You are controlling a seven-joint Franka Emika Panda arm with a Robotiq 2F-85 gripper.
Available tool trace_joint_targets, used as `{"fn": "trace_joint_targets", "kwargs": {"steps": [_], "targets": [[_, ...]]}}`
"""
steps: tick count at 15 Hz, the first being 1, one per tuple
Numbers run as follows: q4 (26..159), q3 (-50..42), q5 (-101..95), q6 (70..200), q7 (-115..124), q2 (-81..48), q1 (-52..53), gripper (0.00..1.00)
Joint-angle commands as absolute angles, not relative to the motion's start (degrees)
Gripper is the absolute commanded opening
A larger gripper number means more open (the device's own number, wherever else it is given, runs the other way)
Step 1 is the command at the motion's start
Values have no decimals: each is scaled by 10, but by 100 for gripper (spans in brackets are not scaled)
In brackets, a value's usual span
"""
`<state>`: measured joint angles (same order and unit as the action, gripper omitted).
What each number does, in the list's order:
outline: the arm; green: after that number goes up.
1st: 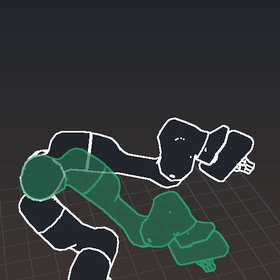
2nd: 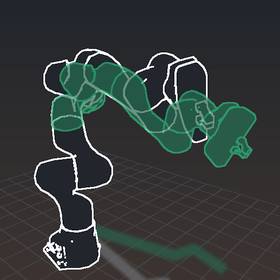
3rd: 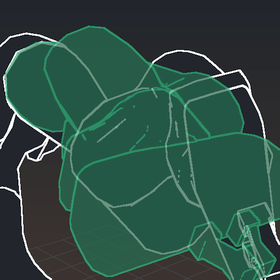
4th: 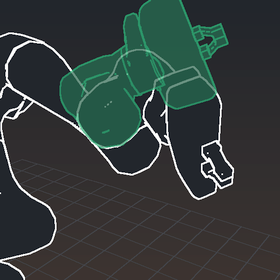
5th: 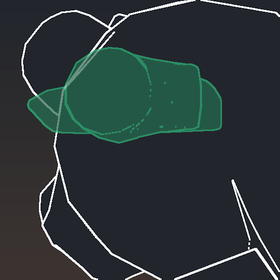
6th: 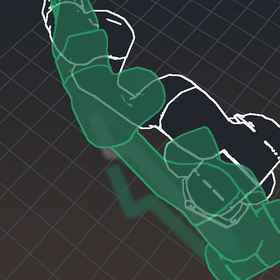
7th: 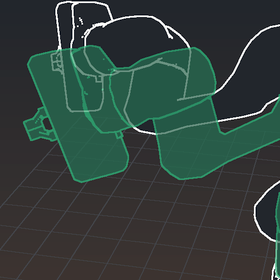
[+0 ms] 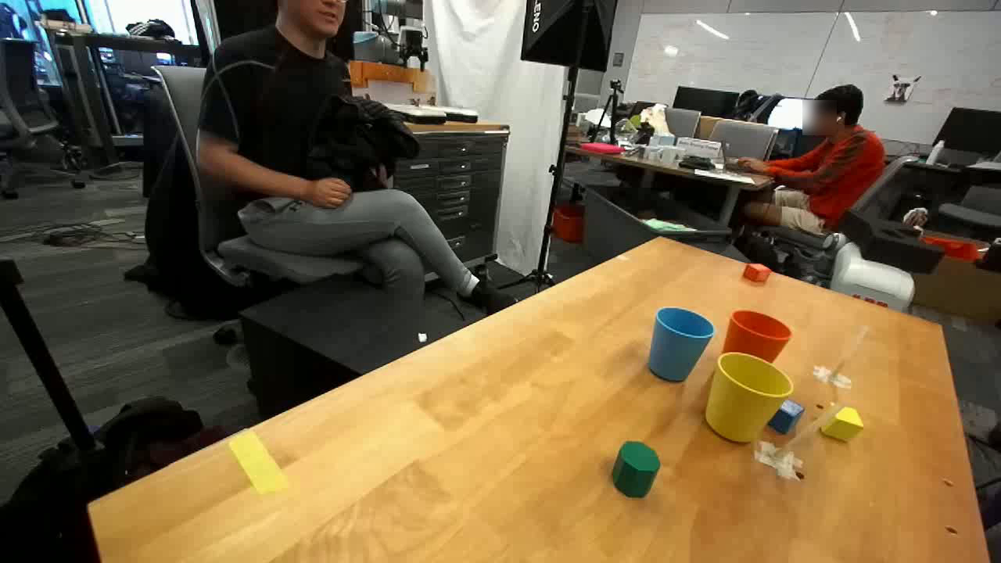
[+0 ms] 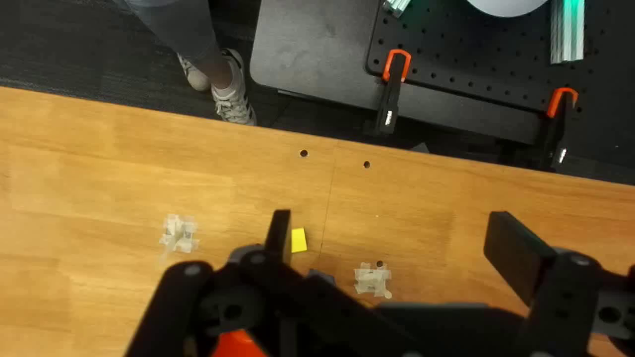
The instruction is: Stack the cups
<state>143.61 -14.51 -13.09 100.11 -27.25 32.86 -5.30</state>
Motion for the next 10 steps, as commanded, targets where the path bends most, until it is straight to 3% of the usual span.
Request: {"fn": "trace_joint_targets", "kwargs": {"steps": [1, 10], "targets": [[1434, -144, -130, 1002, -273, 328, -54, 100], [1432, -144, -126, 1008, -269, 328, -53, 100]]}}
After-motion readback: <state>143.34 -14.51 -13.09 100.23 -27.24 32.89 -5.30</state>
